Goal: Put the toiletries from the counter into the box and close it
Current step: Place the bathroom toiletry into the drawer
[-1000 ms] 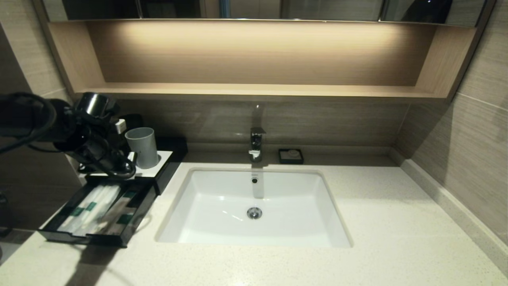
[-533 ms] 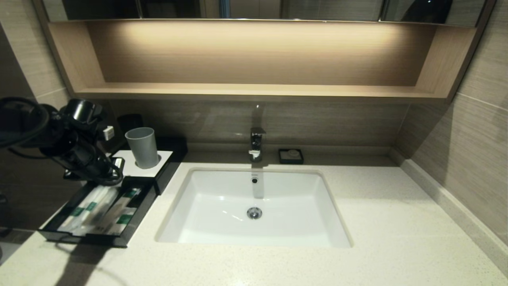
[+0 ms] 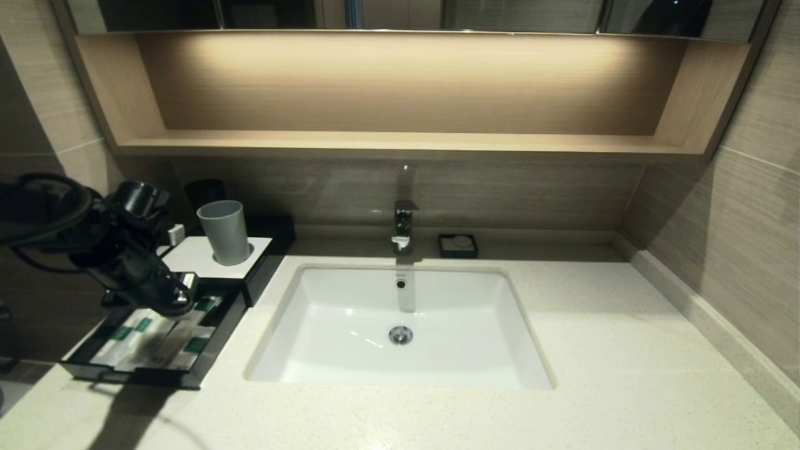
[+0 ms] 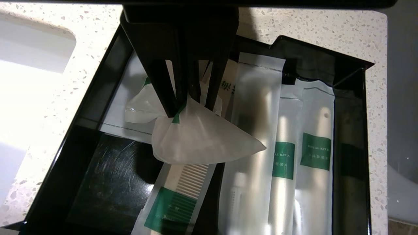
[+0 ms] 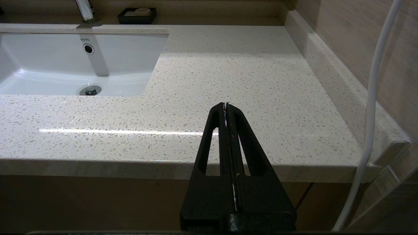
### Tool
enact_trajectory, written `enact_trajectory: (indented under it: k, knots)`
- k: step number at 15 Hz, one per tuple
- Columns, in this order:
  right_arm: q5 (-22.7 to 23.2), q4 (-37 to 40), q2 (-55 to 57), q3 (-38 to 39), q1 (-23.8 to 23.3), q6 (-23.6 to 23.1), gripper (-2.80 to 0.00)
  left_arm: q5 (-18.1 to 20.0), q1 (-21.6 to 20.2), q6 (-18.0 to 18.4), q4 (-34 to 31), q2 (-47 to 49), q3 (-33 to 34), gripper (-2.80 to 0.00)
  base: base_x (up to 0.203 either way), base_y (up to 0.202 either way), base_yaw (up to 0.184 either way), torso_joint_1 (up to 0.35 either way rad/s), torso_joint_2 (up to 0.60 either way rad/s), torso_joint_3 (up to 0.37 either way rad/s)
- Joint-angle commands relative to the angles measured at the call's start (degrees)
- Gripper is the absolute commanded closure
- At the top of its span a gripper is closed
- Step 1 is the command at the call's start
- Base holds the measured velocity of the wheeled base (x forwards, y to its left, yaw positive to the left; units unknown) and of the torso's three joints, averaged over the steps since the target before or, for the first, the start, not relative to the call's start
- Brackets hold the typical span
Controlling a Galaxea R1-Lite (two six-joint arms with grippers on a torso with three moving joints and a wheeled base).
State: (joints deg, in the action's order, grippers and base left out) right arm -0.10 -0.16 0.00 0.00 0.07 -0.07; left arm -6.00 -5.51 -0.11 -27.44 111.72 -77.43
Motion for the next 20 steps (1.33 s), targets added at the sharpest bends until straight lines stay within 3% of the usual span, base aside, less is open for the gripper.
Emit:
enact_trajectory:
  k: [1, 3, 4, 5, 20]
  knots:
    - [0.01, -0.02, -0.09, 0.0, 0.01, -0.01, 0.0, -0.06, -0.03, -0.07, 0.13, 1.84, 0.18, 0.0, 0.0, 0.0, 0.0, 0.0, 0.0, 0.0]
    - [0.01, -0.02, -0.09, 0.02, 0.01, -0.01, 0.0, -0.06, -0.03, -0.07, 0.28, 2.71, 0.18, 0.0, 0.0, 0.0, 0.0, 0.0, 0.0, 0.0]
    - [0.01, -0.02, -0.09, 0.01, 0.01, -0.01, 0.0, -0.06, -0.03, -0.15, 0.28, 2.8, 0.18, -1.53, 0.0, 0.0, 0.0, 0.0, 0.0, 0.0]
    - [0.01, -0.02, -0.09, 0.09, 0.01, -0.01, 0.0, -0.06, -0.03, -0.07, 0.37, 2.89, 0.0, -2.8, 0.0, 0.0, 0.0, 0.0, 0.0, 0.0]
    - [0.01, -0.02, -0.09, 0.09, 0.01, -0.01, 0.0, 0.11, -0.11, -0.5, 0.63, -1.46, -0.7, -2.8, 0.0, 0.0, 0.0, 0.0, 0.0, 0.0]
